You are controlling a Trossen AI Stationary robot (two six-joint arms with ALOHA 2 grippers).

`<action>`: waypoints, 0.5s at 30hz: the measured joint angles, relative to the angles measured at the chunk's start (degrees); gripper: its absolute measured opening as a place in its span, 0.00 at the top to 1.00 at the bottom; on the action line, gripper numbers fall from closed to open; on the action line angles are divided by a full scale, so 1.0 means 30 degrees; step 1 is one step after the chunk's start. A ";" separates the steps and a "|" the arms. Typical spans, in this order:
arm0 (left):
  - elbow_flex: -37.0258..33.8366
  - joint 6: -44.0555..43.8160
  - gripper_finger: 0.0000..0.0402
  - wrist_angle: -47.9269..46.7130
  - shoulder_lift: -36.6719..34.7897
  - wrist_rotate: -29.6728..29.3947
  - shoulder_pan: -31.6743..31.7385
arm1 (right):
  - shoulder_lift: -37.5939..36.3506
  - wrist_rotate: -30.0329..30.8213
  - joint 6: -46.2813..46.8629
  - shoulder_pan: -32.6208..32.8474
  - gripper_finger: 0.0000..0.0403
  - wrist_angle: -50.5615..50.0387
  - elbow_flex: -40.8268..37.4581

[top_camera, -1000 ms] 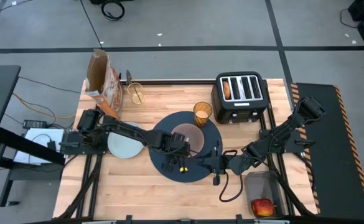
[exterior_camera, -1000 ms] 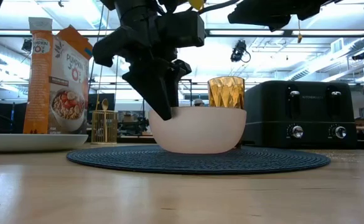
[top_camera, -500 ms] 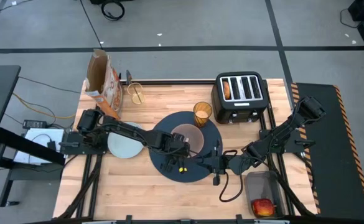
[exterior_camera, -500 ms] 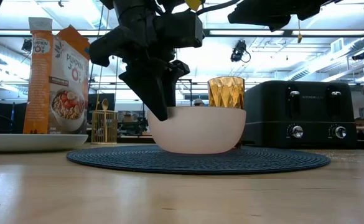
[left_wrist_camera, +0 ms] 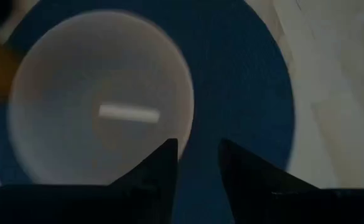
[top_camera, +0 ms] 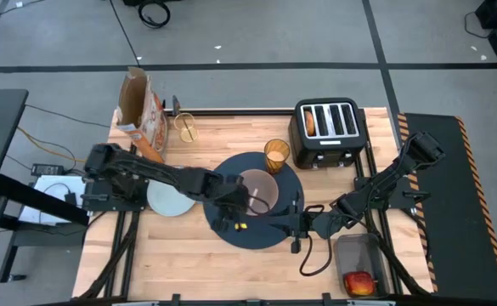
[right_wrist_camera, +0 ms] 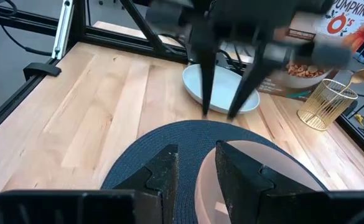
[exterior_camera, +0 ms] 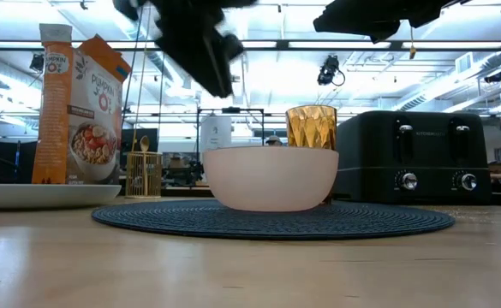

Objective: Arrange a breakfast setting
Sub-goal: Pour the cereal from the orange cereal box into the light orange bowl

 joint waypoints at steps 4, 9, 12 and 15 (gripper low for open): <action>0.0019 -0.2869 0.69 -0.2870 -0.2442 -0.1631 0.0079 | 0.0000 0.0124 -0.0054 0.0000 0.71 0.0001 0.0000; 0.0022 -0.7932 0.69 -0.8023 -0.5653 -0.5216 0.0140 | 0.0000 0.1147 -0.0058 0.0000 0.71 0.0039 0.0000; 0.0022 -1.1087 0.67 -1.0479 -0.7883 -0.6629 0.0313 | -0.0007 0.1256 -0.0210 -0.0001 0.71 0.0323 0.0000; 0.0022 -1.3029 0.61 -1.1268 -1.0087 -0.6901 0.0968 | -0.0007 0.1248 -0.0402 -0.0097 0.71 0.0486 0.0000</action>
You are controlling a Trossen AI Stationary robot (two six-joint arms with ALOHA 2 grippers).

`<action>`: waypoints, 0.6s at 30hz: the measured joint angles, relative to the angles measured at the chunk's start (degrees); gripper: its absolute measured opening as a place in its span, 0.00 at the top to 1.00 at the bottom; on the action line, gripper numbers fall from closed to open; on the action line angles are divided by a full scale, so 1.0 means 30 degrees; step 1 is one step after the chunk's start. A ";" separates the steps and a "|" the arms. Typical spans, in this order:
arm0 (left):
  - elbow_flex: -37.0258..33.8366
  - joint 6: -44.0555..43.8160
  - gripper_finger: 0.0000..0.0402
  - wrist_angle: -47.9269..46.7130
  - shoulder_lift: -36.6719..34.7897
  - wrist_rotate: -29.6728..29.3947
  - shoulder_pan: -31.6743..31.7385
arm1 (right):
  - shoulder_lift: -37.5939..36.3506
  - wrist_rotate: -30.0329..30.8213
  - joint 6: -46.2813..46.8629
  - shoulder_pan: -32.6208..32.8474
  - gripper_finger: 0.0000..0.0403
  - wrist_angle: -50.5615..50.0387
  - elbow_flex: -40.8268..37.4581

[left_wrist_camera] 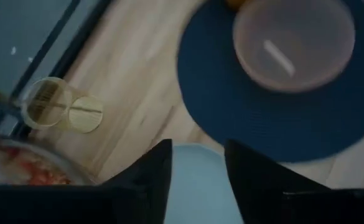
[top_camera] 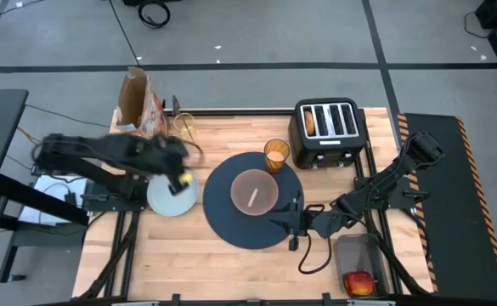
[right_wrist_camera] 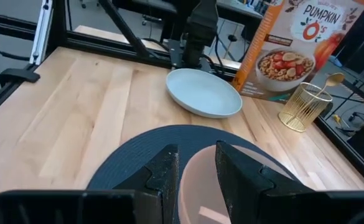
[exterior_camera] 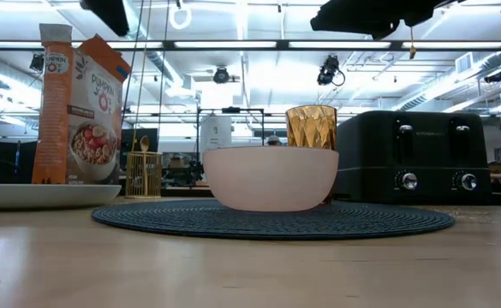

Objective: Arrange a breakfast setting
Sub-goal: Pour the cereal from the orange cereal box into the light orange bowl

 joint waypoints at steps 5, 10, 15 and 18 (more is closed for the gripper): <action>0.0000 -0.0385 0.41 0.0036 -0.2786 -0.1121 0.1554 | 0.0000 -0.0064 -0.0087 -0.0184 0.71 0.0256 0.0000; 0.0860 0.1668 0.23 0.0191 -0.3873 -0.3904 0.3995 | 0.0000 -0.0130 -0.0148 -0.0467 0.71 0.0293 0.0000; 0.4308 0.2885 0.19 0.0135 -0.2844 -0.5206 0.6957 | 0.0000 -0.0151 -0.0148 -0.0799 0.71 0.0348 0.0000; 0.5827 0.2456 0.19 -0.1599 -0.1675 -0.5047 0.9093 | 0.0000 -0.0304 -0.0148 -0.0880 0.71 0.0366 0.0000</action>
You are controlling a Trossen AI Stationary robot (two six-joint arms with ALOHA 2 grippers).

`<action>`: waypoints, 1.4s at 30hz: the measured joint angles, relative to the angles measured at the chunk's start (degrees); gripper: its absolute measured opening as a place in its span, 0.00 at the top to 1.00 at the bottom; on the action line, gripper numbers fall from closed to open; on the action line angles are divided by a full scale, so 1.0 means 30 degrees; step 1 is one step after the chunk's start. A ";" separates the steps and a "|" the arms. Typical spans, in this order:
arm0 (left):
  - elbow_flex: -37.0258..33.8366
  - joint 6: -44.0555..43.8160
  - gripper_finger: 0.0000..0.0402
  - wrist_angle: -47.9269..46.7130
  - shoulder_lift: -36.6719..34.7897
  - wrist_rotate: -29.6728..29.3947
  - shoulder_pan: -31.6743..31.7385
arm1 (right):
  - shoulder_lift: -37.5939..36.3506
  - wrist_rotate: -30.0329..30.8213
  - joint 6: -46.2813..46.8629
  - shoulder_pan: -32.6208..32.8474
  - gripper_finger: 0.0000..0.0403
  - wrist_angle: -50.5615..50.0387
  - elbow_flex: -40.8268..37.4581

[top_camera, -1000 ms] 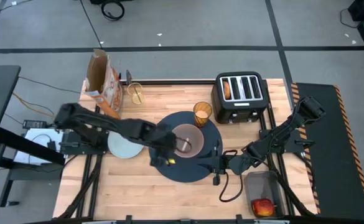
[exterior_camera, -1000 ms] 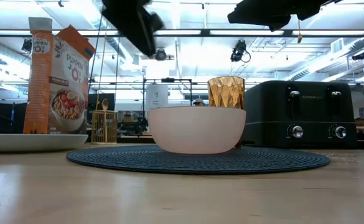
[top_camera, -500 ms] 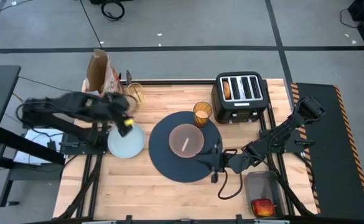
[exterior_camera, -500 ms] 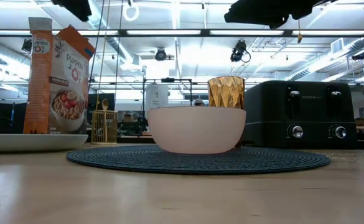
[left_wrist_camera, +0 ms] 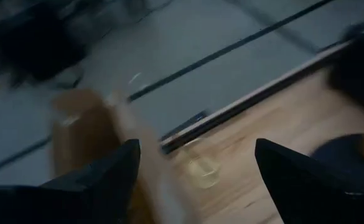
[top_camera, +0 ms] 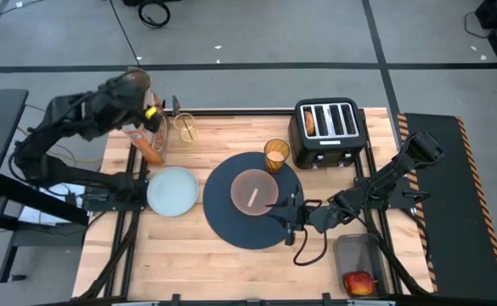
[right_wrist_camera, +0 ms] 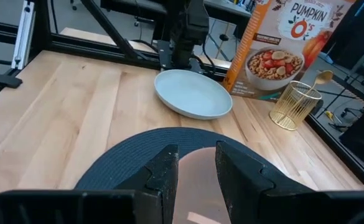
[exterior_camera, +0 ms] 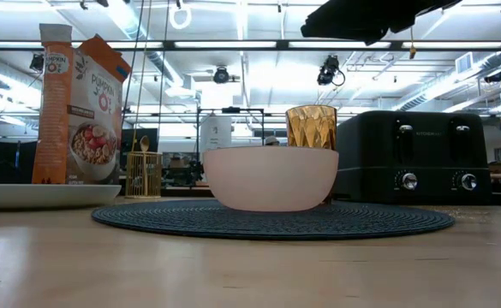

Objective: Arrange a breakfast setting
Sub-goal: Pour the cereal from the orange cereal box into the light orange bowl

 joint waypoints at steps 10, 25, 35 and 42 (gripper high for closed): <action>-0.0979 -0.1395 0.19 -0.2933 0.2414 0.0693 0.2776 | 0.0000 -0.0015 0.0007 0.0014 0.71 -0.0170 0.0000; -0.5255 -0.1356 0.22 -0.2886 0.2611 0.1571 0.6758 | 0.0000 -0.0015 0.0015 0.0015 0.71 -0.0219 0.0000; -0.5718 -0.0336 0.46 -0.2310 0.2617 0.4032 0.7259 | 0.0000 -0.0022 0.0015 0.0015 0.71 -0.0211 0.0000; -0.5711 0.0889 0.73 -0.2307 0.2615 0.4232 0.7259 | 0.0000 -0.0022 0.0022 0.0015 0.71 -0.0211 0.0000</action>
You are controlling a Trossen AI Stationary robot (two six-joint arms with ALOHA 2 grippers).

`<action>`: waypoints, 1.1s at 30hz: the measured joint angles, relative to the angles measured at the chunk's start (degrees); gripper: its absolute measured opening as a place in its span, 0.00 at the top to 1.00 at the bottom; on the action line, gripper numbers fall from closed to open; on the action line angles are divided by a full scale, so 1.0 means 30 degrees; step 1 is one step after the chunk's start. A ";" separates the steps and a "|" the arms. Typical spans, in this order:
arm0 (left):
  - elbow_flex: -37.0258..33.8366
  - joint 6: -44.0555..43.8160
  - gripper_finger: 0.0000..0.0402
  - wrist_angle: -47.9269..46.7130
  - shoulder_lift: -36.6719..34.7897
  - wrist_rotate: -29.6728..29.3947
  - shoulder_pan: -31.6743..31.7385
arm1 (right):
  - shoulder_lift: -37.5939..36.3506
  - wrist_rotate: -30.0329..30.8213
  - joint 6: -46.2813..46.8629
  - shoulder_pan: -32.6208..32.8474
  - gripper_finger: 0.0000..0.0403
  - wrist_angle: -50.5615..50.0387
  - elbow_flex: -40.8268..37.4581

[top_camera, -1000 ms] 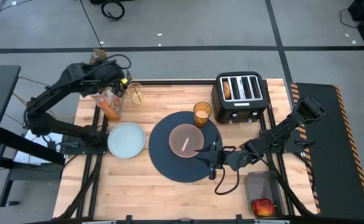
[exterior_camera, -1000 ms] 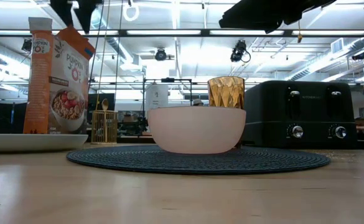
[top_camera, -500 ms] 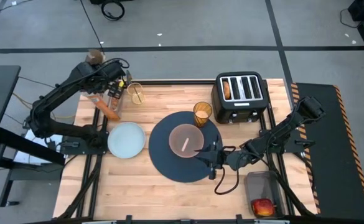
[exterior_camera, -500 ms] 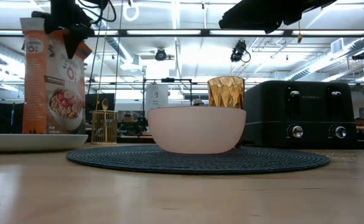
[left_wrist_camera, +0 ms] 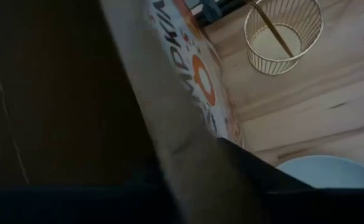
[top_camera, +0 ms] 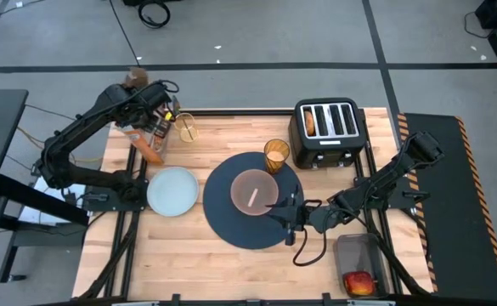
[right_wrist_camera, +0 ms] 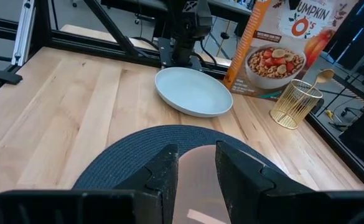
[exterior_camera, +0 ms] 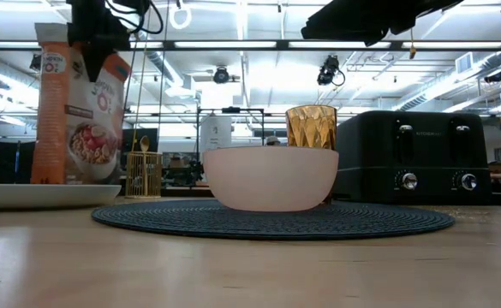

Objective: Arrange a breakfast setting
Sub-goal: Pour the cereal from the orange cereal box into the light orange bowl

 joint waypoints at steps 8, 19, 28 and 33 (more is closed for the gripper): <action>0.0054 0.1203 0.98 -0.0014 0.0000 0.0087 -0.0006 | 0.0000 -0.0440 0.0160 0.0000 0.71 0.0058 0.0000; 0.3836 0.2536 0.99 -0.0695 0.0016 0.0127 0.0000 | 0.0000 0.0120 0.0207 -0.0470 0.59 0.0211 0.0000; 0.7164 0.4875 1.00 -0.0750 -0.0068 0.0470 -0.0294 | 0.0000 -0.0395 0.0882 -0.1551 0.50 0.0204 0.0000; 0.9068 0.5851 1.00 -0.0729 -0.0332 0.0601 -0.0499 | 0.0000 -0.0459 0.1180 -0.2772 0.44 0.0215 0.0000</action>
